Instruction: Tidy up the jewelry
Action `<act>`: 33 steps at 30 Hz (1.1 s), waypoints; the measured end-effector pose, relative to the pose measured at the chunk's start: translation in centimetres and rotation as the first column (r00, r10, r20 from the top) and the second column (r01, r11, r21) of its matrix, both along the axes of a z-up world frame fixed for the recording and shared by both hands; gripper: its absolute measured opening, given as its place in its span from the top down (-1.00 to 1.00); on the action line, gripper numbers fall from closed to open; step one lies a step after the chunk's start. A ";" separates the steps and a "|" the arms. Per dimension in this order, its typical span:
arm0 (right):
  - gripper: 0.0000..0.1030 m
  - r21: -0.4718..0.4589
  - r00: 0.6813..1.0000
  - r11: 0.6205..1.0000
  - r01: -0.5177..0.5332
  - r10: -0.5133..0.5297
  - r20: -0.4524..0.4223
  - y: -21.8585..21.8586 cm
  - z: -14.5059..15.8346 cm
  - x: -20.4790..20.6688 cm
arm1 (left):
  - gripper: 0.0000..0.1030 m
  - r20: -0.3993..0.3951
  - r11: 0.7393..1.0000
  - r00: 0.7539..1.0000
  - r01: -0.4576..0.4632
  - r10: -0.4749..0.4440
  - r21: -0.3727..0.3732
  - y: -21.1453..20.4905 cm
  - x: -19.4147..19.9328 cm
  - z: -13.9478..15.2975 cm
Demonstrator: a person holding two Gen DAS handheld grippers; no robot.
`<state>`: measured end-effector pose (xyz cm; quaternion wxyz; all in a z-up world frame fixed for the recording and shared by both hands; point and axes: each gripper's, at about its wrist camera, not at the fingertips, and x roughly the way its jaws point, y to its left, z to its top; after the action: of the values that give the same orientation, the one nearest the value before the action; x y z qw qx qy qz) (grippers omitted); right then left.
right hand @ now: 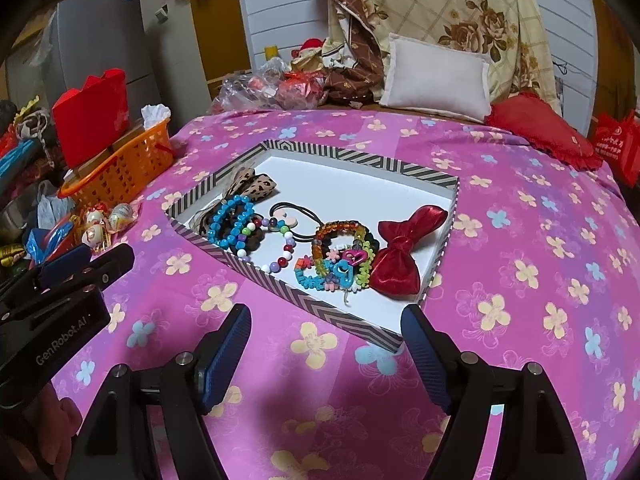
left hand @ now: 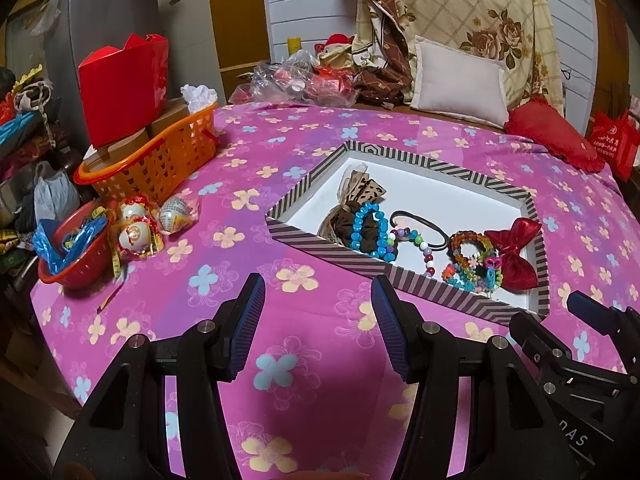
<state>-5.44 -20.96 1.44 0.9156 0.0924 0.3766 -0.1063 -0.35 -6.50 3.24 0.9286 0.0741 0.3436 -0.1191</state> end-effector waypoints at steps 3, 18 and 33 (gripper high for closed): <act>-0.46 0.000 1.000 1.000 -0.002 0.002 -0.002 -0.1 0.0 0.0 | -0.07 0.005 1.000 1.000 -0.005 0.005 0.007 -0.1 0.2 -0.2; -0.46 0.005 1.000 1.000 0.002 -0.002 -0.023 -0.4 -0.7 0.3 | -0.07 0.003 1.000 1.000 -0.001 0.001 0.009 -0.2 0.3 -0.5; -0.47 0.010 1.000 1.000 0.003 -0.003 -0.031 -0.3 -0.8 0.4 | -0.07 -0.005 1.000 1.000 0.000 0.001 0.014 -0.3 0.3 -1.0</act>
<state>-5.02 -21.24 0.64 0.9090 0.0956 0.3912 -0.1071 -0.02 -6.81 2.19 0.9272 0.0801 0.3469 -0.1167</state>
